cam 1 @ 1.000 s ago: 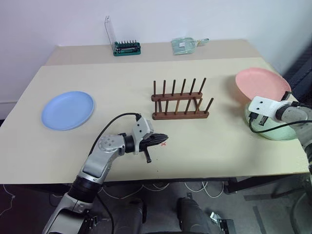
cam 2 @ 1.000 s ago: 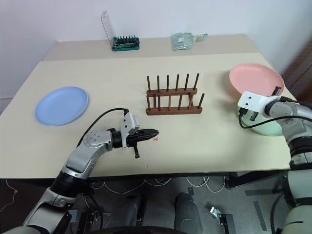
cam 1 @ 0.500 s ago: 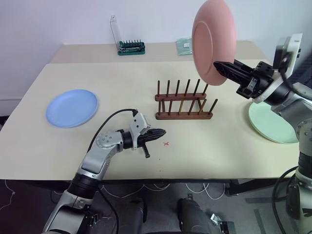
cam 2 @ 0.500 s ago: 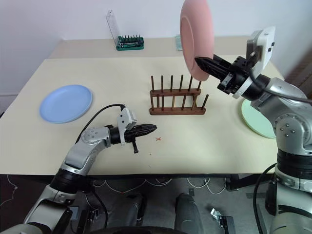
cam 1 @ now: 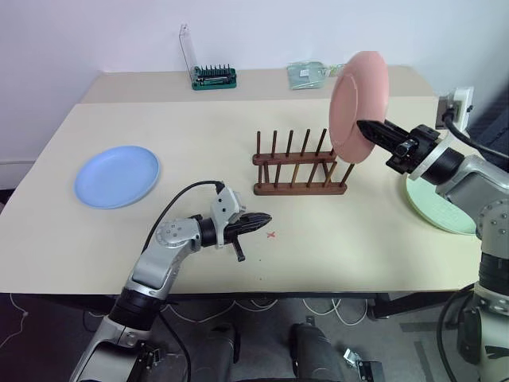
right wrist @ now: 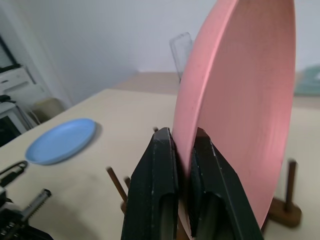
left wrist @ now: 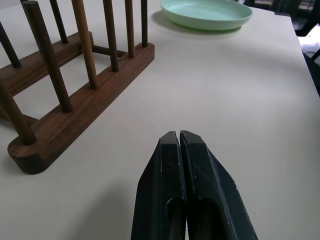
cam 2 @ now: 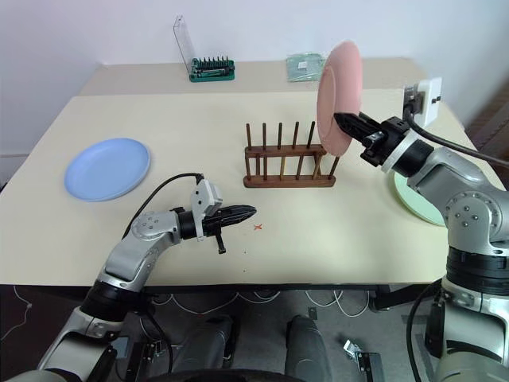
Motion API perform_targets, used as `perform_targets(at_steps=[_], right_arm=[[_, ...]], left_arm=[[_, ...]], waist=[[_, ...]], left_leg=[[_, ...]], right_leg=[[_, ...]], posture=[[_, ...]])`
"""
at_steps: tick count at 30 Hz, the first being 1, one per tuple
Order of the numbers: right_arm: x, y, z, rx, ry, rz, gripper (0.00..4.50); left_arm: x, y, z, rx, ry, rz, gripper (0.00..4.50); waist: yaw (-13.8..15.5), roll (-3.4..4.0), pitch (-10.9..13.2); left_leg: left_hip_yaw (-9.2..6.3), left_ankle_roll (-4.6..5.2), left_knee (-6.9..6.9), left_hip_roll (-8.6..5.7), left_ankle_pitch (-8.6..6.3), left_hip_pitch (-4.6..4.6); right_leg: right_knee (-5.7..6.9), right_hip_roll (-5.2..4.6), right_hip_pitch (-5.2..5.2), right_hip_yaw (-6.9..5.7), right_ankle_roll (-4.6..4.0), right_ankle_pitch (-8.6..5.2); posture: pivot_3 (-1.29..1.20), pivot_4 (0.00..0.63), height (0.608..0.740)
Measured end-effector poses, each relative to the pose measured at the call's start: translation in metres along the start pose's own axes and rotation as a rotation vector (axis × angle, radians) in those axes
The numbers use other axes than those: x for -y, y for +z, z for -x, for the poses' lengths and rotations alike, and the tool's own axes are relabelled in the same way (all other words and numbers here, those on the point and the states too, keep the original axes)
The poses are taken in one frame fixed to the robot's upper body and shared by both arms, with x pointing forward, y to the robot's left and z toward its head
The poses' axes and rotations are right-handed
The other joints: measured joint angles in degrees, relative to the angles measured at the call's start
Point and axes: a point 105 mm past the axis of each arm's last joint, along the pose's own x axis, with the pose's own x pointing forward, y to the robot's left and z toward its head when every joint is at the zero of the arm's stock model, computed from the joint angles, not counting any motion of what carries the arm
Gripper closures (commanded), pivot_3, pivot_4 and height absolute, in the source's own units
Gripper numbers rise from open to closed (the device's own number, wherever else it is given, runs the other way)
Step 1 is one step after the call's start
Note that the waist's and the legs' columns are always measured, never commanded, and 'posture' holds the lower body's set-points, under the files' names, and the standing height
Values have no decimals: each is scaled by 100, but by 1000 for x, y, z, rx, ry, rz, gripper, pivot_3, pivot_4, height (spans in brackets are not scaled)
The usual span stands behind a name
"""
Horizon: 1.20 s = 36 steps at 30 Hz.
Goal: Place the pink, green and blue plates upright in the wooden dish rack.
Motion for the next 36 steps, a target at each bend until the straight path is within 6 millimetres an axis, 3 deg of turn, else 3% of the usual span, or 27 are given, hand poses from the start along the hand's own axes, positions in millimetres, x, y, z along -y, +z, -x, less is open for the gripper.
perform_targets(at_steps=[7,10,14,18,23,24,27,28,32,36], right_arm=[[8,-19,-1,-50,-44,-89,4487],[14,-26,-1,-67,-79,-103,3484],[17,-25,-1,-62,-104,-76,1555],[28,-11,6,-21,-169,73,1555],[42,13,34,23,-233,164,1555],[43,14,41,14,-242,176,1279],[62,-11,89,-210,-356,273,205],[67,-25,104,-305,-386,303,34],[77,-71,133,-599,-422,421,34],[95,-101,148,-774,-469,537,34]], left_arm=[[0,-1,0,-3,1,7,4473],[0,-1,0,-4,1,7,4473],[0,-1,-1,-3,0,7,4473],[1,0,-2,0,-3,10,4473],[2,0,-2,-1,-4,11,4473],[3,1,-4,4,-9,11,4473],[5,0,-4,1,-26,11,4473],[5,0,-4,-3,-31,11,4473],[11,2,-10,8,-70,11,4473],[18,4,-13,17,-116,14,4473]], waist=[[-19,0,0],[-17,0,0],[-18,0,0],[-20,1,0],[9,0,0],[6,1,0],[54,-2,-2],[41,0,-2],[-107,9,-7],[-161,12,-7]], left_leg=[[0,0,1,0,0,0],[0,0,0,0,0,0],[0,0,1,0,0,0],[2,0,1,-1,0,0],[2,0,1,-1,0,0],[2,0,1,0,0,1],[-1,6,3,-2,-4,-4],[4,8,3,-3,-5,-3],[27,9,6,4,-5,10],[30,9,4,10,-5,15]], right_leg=[[0,0,0,0,0,0],[0,0,0,0,0,0],[0,0,0,0,0,0],[0,1,0,0,1,0],[-2,0,2,0,1,0],[-1,0,2,0,1,0],[-4,-1,10,-9,3,-2],[-4,-2,9,-5,3,-2],[-1,-2,9,6,4,-2],[2,1,9,7,1,-1]], posture=[[0,150,740],[0,150,740],[0,150,740],[0,150,740],[0,150,740],[0,150,740],[0,150,740],[0,150,740],[0,150,740],[0,150,740]])
